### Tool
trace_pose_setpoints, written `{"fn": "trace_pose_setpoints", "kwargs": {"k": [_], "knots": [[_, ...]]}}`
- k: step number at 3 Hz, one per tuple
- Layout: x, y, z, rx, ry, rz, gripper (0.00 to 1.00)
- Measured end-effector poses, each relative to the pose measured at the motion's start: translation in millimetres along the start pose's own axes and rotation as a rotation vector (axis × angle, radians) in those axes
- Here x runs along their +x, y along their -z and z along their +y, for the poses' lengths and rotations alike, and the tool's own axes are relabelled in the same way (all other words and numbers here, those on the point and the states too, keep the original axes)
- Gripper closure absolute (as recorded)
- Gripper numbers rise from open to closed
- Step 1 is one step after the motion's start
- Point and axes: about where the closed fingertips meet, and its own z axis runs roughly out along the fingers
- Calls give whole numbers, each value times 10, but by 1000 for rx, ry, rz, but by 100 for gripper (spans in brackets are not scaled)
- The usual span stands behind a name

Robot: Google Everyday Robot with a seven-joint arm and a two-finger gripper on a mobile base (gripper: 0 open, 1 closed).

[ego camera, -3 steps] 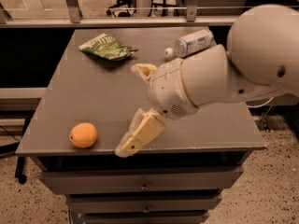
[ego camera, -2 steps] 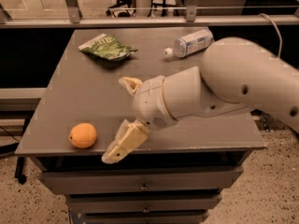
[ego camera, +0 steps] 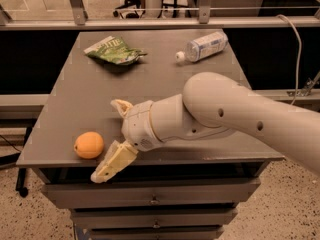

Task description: Pick orange

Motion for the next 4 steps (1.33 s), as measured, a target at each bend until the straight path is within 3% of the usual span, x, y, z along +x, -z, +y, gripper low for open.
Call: {"fn": "trace_pose_setpoints", "kwargs": {"k": [1,2,4], "knots": [[-9,-157,36,-17,-23,-21,0],[-47,-238,77,-26,-42,-38,16],[-308,-171,84,-22,-38,-72,62]]}}
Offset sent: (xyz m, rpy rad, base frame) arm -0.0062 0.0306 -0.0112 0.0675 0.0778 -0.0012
